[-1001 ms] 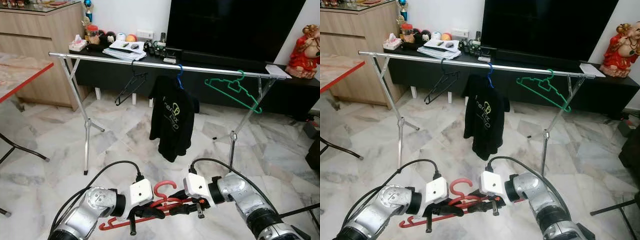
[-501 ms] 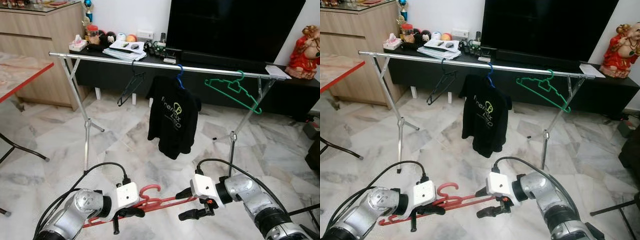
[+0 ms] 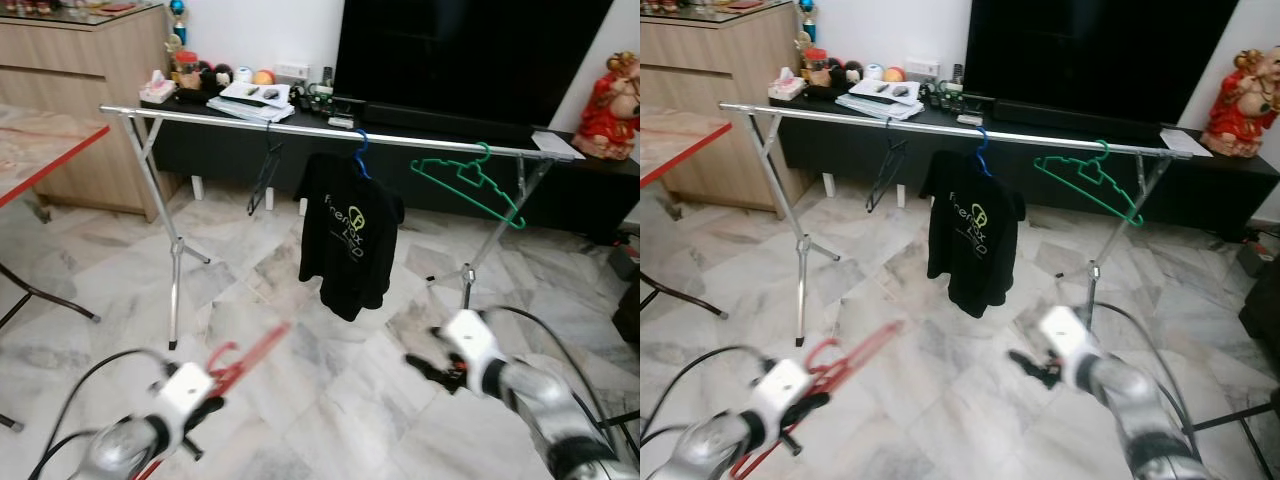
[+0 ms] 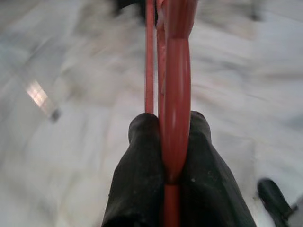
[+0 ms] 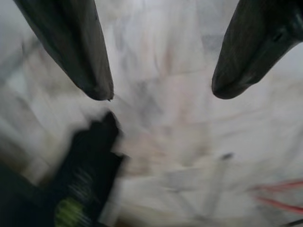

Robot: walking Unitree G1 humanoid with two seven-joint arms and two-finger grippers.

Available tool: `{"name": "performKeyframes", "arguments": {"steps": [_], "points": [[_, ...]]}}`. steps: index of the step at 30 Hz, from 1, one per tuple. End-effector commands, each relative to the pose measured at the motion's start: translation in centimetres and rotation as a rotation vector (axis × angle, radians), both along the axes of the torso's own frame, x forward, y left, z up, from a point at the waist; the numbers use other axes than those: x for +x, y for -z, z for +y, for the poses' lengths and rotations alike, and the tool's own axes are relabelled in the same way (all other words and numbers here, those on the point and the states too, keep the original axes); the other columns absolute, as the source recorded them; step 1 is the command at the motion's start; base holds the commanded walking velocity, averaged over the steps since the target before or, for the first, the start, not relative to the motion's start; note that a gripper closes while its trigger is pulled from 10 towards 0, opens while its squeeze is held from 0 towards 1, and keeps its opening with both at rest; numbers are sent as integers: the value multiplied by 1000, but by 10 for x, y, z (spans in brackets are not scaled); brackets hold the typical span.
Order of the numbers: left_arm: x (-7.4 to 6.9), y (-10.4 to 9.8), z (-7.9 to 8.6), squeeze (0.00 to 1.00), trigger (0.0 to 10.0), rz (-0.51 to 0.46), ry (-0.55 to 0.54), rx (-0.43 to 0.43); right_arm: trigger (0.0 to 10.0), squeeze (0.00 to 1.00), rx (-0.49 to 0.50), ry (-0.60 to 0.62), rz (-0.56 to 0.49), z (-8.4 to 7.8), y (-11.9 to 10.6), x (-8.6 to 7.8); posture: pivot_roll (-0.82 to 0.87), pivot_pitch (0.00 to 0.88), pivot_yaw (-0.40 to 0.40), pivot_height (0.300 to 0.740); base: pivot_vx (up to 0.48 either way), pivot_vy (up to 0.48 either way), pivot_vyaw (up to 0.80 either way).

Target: Hang hanger

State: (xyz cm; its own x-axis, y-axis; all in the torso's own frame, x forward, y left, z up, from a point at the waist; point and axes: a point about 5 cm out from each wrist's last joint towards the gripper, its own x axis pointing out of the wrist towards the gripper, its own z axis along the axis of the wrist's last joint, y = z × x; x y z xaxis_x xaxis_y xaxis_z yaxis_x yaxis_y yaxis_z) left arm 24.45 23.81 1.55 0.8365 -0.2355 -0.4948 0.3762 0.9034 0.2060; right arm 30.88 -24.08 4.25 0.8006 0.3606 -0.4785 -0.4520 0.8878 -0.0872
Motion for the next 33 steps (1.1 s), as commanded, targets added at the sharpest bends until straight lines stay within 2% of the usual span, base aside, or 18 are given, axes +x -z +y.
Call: {"name": "performKeyframes", "arguments": {"steps": [1, 2, 3, 5, 6, 7, 8, 9, 11, 14, 23, 28, 33], "points": [[-4, -2, 7, 0, 10000, -58, -123, -59, 10000, 0, 41, 236, 101, -17, 28, -24, 25, 0, -90, 740, 0, 0, 0], [-6, -1, 9, 0, 10000, -68, -150, -76, 10000, 0, 41, 296, 128, -19, 36, -32, 25, 0, -87, 740, 0, 0, 0], [-6, -1, 9, 0, 10000, -68, -150, -76, 10000, 0, 41, 296, 128, -19, 36, -32, 25, 0, -87, 740, 0, 0, 0], [-9, -2, 10, 0, 10000, -99, -210, -136, 10000, 0, 55, 415, 203, -20, 56, -50, 28, 0, -83, 740, 0, 0, 0], [-11, -7, 7, 0, 10000, -147, -238, -173, 10000, 0, 44, 489, 273, -15, 74, -69, 37, 0, -83, 740, 0, 0, 0], [-11, -7, 7, 0, 10000, -147, -238, -173, 10000, 0, 44, 489, 273, -15, 74, -69, 37, 0, -83, 740, 0, 0, 0], [-12, -12, 4, 0, 10000, -197, -265, -197, 10000, 0, 44, 557, 352, -7, 93, -90, 41, 0, -84, 740, 0, 0, 0], [-13, -13, 4, 0, 10000, -208, -283, -206, 10000, 0, 42, 591, 393, -2, 101, -101, 49, 0, -84, 740, 0, 0, 0], [-13, -13, 3, 0, 10000, -214, -309, -214, 10000, 0, 31, 639, 449, 6, 113, -116, 52, 0, -83, 740, 0, 0, 0], [-11, -15, 1, 0, 10000, -229, -327, -236, 10000, 0, 41, 637, 515, 23, 126, -133, 66, 0, -80, 740, 0, 0, 0], [-10, -14, -6, 0, 10000, -206, -282, -237, 10000, 0, 39, 623, 534, 40, 131, -137, 54, 0, -60, 740, 185, 0, 0], [-7, -16, -8, 0, 10000, -205, -264, -236, 10000, 0, 28, 650, 512, 34, 126, -128, 56, 0, -54, 740, 328, 0, 0], [-6, -18, -7, 0, 10000, -205, -262, -236, 10000, 0, 26, 644, 517, 44, 131, -137, 58, 0, -46, 740, 372, 0, 0]]}}
